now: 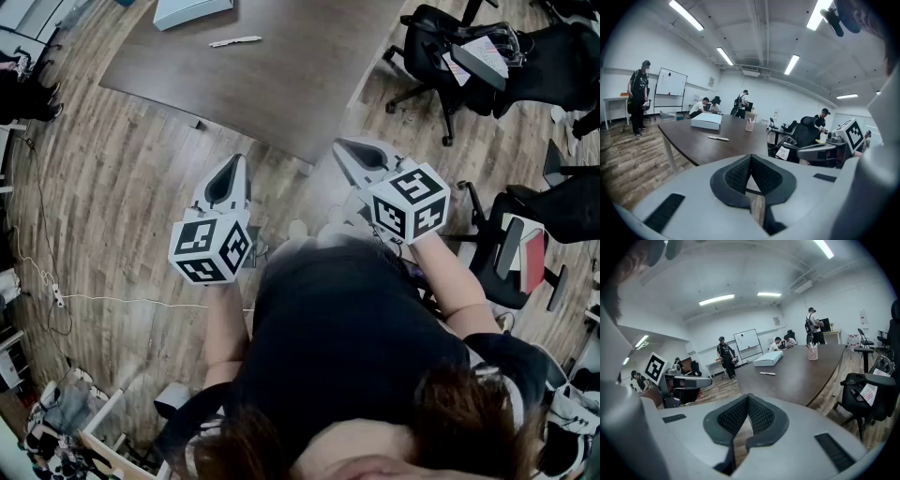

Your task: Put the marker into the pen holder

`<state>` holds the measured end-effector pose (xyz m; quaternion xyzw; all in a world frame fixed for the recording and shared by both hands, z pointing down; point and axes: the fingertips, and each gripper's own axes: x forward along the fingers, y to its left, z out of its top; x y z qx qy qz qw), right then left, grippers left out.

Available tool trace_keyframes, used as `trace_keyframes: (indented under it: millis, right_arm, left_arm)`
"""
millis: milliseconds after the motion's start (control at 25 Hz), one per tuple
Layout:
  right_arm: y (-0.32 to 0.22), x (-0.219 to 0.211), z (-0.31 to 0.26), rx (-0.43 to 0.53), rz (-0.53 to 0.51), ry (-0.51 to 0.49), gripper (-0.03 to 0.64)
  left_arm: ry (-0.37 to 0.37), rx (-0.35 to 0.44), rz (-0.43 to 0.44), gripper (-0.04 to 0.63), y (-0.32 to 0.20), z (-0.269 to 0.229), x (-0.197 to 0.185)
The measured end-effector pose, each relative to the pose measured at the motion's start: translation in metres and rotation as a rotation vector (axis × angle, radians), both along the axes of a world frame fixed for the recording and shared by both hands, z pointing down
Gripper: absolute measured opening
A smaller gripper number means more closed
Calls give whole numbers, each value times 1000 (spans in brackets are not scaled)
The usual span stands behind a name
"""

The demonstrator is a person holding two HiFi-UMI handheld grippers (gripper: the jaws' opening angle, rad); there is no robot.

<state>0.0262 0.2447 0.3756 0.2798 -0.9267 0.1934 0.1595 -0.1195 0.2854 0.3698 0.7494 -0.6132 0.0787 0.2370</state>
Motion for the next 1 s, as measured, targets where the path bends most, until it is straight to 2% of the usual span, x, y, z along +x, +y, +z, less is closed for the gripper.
trace_keyframes:
  millis: [320,720,1000]
  right_arm:
    - [10,-10,3,-31,24,-11,17]
    - [37,-43,10,-50,43,27,17]
    - [48,-49,18,-45,59,81,17]
  left_arm:
    - [20,16,36,26,9,1,-6]
    - [52,8,97,26,28,14,-39]
    - [85,9,152,26,36,33,-40]
